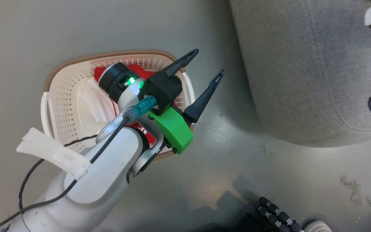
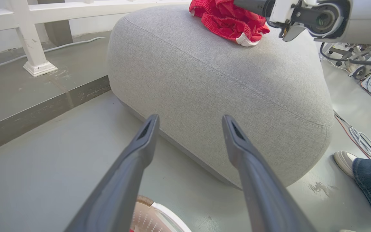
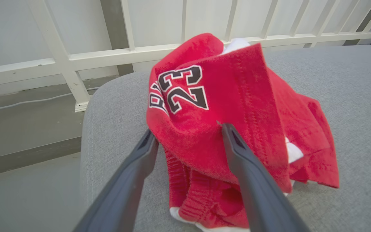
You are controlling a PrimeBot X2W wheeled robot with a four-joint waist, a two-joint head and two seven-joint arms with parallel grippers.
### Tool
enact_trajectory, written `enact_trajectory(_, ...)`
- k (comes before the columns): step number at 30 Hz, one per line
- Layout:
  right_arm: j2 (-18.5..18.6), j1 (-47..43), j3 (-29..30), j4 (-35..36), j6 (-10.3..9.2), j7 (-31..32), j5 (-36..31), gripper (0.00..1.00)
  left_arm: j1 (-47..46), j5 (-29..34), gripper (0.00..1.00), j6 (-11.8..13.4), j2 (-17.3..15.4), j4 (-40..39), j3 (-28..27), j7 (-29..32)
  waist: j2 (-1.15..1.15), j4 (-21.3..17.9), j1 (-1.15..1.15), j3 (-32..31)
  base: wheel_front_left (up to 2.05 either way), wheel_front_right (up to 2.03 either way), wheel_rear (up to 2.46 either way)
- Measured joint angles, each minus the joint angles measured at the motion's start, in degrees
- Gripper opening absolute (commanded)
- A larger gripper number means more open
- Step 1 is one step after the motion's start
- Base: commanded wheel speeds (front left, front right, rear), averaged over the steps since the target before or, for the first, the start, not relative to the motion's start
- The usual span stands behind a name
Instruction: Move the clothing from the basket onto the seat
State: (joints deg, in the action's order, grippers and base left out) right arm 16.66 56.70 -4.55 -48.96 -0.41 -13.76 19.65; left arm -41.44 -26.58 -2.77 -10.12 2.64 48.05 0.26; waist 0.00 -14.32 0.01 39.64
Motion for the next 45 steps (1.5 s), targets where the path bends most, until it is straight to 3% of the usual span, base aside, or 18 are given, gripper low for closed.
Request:
enact_trajectory(10, -1.35, -4.96, -1.64, 0.60, 2.29, -0.67, -1.67, 1.00, 1.63, -1.82, 1.00, -0.18, -0.31, 2.71, -1.82, -3.33, 0.00, -1.87, -0.01, -4.17, 0.00, 0.00, 0.00)
enact_trajectory(22, -3.28, -11.78, -1.65, 9.35, 3.97, -0.67, -3.18, 1.00, 5.72, -4.56, 1.00, 0.33, -0.03, 6.86, -5.00, -9.43, 0.00, -2.02, -0.01, -12.22, 0.00, 0.00, 0.00)
enact_trajectory(32, -6.11, -19.25, -3.72, 14.55, 5.13, -0.67, -5.20, 1.00, 10.94, -6.53, 1.00, 1.76, 0.10, 10.55, -7.75, -12.99, 0.00, 1.44, -0.01, -19.55, 0.00, 0.00, 0.00)
enact_trajectory(45, -9.21, -31.67, -4.65, 19.97, 4.57, -0.67, -6.87, 1.00, 20.98, -8.86, 1.00, 4.91, -0.25, 13.50, -12.98, -14.50, 0.00, 8.46, -0.01, -29.29, 0.00, 0.00, 0.00)
